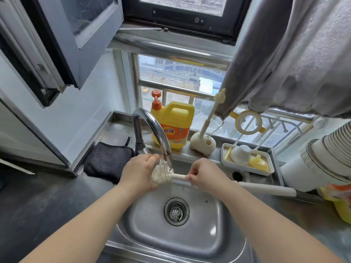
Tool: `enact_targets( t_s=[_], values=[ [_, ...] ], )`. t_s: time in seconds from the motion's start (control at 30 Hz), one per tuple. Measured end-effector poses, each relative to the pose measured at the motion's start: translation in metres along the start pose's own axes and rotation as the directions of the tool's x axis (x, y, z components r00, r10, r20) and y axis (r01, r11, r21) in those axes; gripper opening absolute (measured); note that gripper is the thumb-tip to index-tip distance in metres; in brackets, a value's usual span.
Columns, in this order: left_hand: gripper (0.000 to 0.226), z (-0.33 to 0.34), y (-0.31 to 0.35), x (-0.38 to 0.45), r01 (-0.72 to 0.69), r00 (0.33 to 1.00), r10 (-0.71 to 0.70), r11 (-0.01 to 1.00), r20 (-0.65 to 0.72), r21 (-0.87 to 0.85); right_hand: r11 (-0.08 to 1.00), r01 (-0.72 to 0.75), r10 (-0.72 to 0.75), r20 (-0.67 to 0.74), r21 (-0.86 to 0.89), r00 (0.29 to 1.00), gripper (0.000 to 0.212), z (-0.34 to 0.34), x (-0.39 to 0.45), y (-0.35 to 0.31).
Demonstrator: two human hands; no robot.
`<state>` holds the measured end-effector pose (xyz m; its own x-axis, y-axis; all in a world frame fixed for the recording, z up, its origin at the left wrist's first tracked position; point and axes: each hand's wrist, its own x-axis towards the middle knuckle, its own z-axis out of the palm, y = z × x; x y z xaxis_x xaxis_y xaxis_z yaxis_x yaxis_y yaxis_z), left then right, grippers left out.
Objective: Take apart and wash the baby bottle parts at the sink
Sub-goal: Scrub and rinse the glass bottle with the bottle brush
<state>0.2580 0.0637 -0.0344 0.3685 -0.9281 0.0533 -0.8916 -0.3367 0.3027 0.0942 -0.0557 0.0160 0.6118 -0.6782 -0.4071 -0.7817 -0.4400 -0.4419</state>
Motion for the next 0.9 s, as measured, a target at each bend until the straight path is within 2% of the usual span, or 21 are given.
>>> enact_targets(
  t_s=[0.1,0.17,0.3,0.4,0.47,0.57,0.63,0.7,0.8,0.9],
  values=[
    [0.078,0.004,0.016,-0.001,-0.048,0.996,0.046,0.999,0.075,0.022,0.998,0.005,-0.004,0.01,-0.067,1.0,0.027,0.006,0.0,-0.009],
    [0.074,0.002,0.018,0.001,-0.104,0.994,0.102,0.993,0.042,0.05,0.998,-0.002,0.003,0.013,-0.061,1.0,0.027,0.008,-0.002,-0.008],
    [0.076,-0.007,0.006,0.007,-0.007,1.0,0.006,0.999,0.022,0.042,1.0,-0.016,0.016,0.003,0.012,1.0,0.015,-0.005,-0.002,-0.002],
    [0.064,-0.001,0.018,0.008,-0.083,0.991,0.075,0.994,0.109,0.073,0.998,0.012,-0.011,0.018,-0.054,1.0,0.016,0.003,0.0,-0.011],
    [0.062,0.0,0.015,0.009,-0.105,0.991,0.099,0.993,0.093,0.062,0.999,0.001,0.0,0.023,-0.044,1.0,0.017,0.006,0.0,-0.01],
    [0.075,-0.005,0.004,0.005,-0.057,0.998,0.056,0.997,0.014,0.058,1.0,-0.024,0.024,0.012,0.011,1.0,0.018,-0.002,0.0,-0.003],
    [0.073,-0.006,0.01,0.004,-0.054,0.998,0.052,0.996,0.038,0.065,1.0,-0.004,0.004,0.007,-0.025,1.0,0.023,-0.001,0.0,-0.009],
    [0.069,-0.003,0.018,0.002,-0.124,0.99,0.116,0.988,0.083,0.093,0.997,0.027,-0.027,-0.008,-0.068,1.0,0.029,0.008,-0.001,-0.015],
    [0.077,-0.005,0.005,0.002,-0.115,0.993,0.117,0.99,-0.023,0.082,0.999,0.018,-0.019,-0.01,-0.028,1.0,0.028,0.006,-0.002,-0.009],
    [0.09,-0.006,-0.002,0.001,-0.083,0.995,0.087,0.993,-0.045,0.089,0.999,0.024,-0.025,-0.014,-0.033,1.0,0.023,-0.004,-0.001,-0.006]
  ],
)
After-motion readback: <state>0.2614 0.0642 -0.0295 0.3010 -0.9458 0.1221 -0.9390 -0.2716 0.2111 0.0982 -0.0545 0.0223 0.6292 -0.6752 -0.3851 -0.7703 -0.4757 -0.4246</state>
